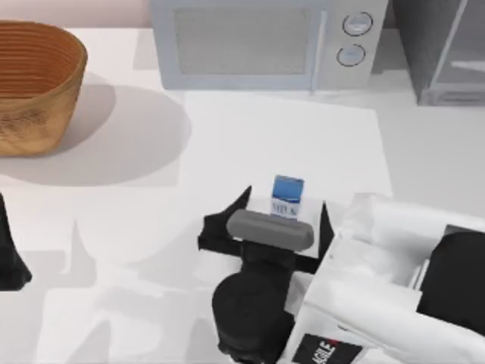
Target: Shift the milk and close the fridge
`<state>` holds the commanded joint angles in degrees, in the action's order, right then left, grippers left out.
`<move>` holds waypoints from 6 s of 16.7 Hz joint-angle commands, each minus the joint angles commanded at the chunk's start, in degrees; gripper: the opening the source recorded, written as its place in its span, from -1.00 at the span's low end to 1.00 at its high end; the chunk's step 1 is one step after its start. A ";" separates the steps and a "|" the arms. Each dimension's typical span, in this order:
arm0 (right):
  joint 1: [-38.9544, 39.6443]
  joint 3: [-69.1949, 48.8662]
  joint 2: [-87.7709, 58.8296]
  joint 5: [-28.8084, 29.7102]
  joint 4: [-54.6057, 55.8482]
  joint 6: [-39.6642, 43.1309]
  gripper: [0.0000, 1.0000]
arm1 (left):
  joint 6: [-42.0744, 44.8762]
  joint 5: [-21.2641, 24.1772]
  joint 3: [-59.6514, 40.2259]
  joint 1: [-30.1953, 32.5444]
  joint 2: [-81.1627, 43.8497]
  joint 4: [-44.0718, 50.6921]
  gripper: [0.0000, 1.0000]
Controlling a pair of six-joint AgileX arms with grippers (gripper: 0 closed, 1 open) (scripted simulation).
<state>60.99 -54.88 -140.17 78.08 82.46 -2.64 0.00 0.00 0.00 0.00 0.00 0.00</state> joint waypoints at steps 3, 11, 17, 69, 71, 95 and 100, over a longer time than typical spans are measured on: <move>-1.69 -1.05 -0.32 -1.85 -0.20 0.25 1.00 | 0.00 0.00 0.00 0.00 0.00 0.00 1.00; -5.52 -3.13 -1.18 -5.67 -0.81 0.85 1.00 | 0.00 0.00 0.00 0.00 0.00 0.00 1.00; -5.52 -3.13 -1.18 -5.67 -0.81 0.85 0.10 | 0.00 0.00 0.00 0.00 0.00 0.00 1.00; -60.16 32.51 53.94 -75.83 -18.62 1.73 -1.00 | 0.00 0.00 0.00 0.00 0.00 0.00 1.00; -59.99 32.18 53.64 -75.73 -18.51 1.66 -1.00 | 0.00 0.00 0.00 0.00 0.00 0.00 1.00; -72.65 -17.05 9.30 -90.02 -26.79 2.52 -1.00 | 0.00 0.00 0.00 0.00 0.00 0.00 1.00; -72.88 -17.24 9.15 -90.10 -26.87 2.58 -1.00 | 0.00 0.00 0.00 0.00 0.00 0.00 1.00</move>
<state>-11.89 -72.12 -131.03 -12.01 55.59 -0.06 0.00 0.00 0.00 0.00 0.00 0.00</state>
